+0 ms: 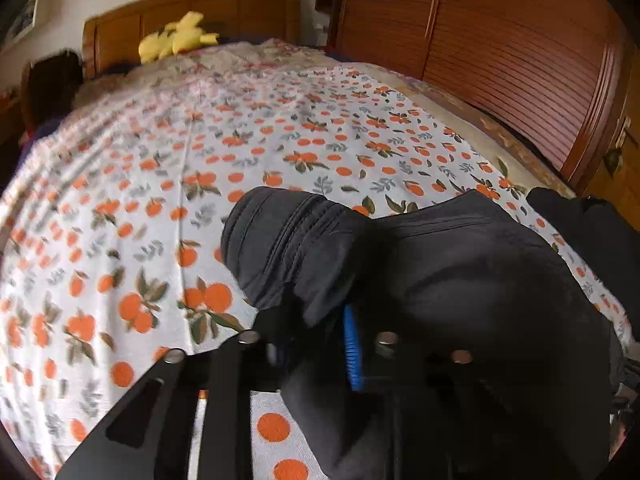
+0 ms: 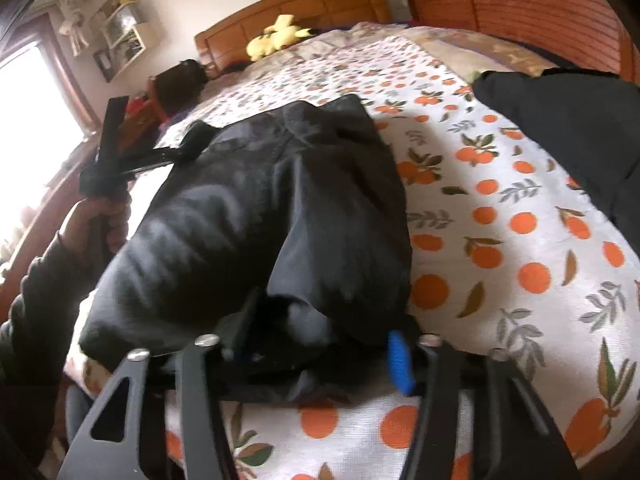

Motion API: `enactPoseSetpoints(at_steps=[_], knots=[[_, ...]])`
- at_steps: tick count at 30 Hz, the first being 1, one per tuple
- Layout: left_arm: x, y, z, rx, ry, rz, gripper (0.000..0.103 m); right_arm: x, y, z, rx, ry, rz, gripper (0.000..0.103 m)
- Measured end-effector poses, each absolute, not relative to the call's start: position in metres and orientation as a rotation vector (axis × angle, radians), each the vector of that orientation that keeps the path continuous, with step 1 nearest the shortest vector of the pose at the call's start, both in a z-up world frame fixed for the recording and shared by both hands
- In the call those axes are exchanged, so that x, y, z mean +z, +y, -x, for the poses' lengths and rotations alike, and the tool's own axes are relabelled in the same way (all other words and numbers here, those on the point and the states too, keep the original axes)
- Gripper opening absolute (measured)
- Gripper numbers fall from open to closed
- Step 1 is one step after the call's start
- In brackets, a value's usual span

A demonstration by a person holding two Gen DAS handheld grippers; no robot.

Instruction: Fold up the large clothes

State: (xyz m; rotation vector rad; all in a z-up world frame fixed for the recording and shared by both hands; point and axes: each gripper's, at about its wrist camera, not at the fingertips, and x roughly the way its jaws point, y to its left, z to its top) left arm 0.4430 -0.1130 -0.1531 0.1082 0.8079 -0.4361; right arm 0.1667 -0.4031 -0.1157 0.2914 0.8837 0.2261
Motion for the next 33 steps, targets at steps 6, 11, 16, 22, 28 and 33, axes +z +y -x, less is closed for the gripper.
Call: enactPoseSetpoints(at_steps=[6, 11, 16, 22, 28, 33], knots=[[-0.105, -0.118, -0.422, -0.407, 0.716, -0.112, 0.015, -0.093, -0.405, -0.158, 0.266, 0.784, -0.270, 0.018], [-0.061, -0.143, -0.401, -0.409, 0.638, -0.147, 0.014, -0.066, -0.410, -0.157, 0.291, 0.701, -0.234, 0.016], [-0.021, -0.174, -0.383, -0.421, 0.564, -0.155, 0.014, -0.043, -0.434, -0.157, 0.276, 0.623, -0.215, 0.015], [0.025, -0.236, -0.369, -0.452, 0.484, -0.160, 0.014, -0.006, -0.485, -0.148, 0.225, 0.537, -0.195, 0.015], [0.067, -0.327, -0.358, -0.537, 0.420, -0.167, 0.014, 0.036, -0.550, -0.134, 0.120, 0.471, -0.154, 0.015], [0.088, -0.412, -0.348, -0.635, 0.392, -0.144, 0.014, 0.068, -0.607, -0.110, 0.004, 0.430, -0.116, 0.015]])
